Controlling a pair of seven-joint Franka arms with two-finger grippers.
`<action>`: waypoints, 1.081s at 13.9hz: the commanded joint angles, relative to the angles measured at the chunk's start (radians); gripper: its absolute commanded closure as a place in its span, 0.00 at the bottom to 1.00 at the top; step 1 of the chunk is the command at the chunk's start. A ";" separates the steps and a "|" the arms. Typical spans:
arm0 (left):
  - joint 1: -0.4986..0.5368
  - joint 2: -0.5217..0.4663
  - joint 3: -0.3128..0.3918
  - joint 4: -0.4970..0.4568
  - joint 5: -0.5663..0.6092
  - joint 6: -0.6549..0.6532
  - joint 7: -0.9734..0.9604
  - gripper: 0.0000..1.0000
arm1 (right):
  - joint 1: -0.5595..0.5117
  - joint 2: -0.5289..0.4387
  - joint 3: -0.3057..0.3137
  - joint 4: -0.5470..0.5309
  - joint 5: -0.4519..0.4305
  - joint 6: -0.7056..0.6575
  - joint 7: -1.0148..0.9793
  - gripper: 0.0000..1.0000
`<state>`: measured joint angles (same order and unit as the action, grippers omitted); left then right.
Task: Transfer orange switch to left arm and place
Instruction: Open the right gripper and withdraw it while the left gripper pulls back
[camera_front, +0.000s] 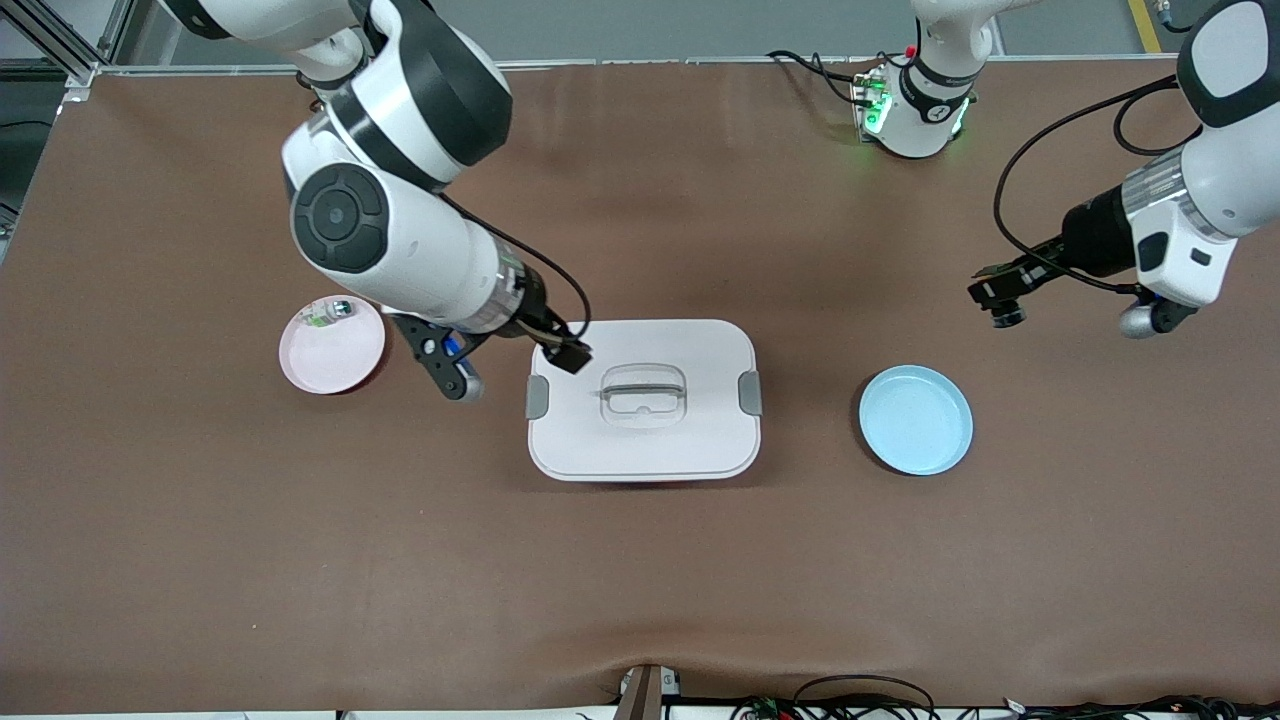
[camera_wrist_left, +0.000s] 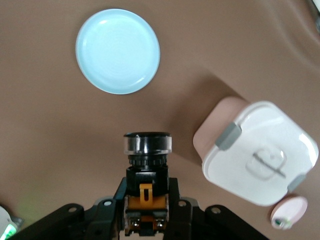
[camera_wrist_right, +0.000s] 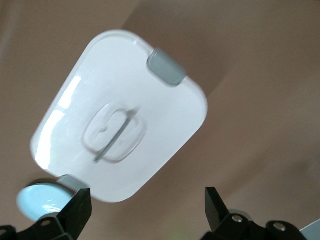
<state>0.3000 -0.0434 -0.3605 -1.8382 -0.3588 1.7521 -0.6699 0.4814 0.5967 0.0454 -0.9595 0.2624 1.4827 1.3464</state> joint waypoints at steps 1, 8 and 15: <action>0.010 -0.018 -0.011 -0.010 0.098 0.032 -0.233 1.00 | -0.061 -0.029 0.013 -0.019 -0.057 -0.102 -0.204 0.00; 0.010 -0.007 -0.015 -0.136 0.164 0.251 -0.640 1.00 | -0.243 -0.141 0.011 -0.166 -0.196 -0.294 -0.766 0.00; -0.007 0.071 -0.032 -0.306 0.303 0.503 -0.890 1.00 | -0.421 -0.253 0.013 -0.275 -0.296 -0.299 -1.170 0.00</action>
<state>0.2908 -0.0011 -0.3755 -2.1260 -0.1149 2.2138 -1.4938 0.1073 0.4064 0.0408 -1.1619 -0.0091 1.1741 0.2621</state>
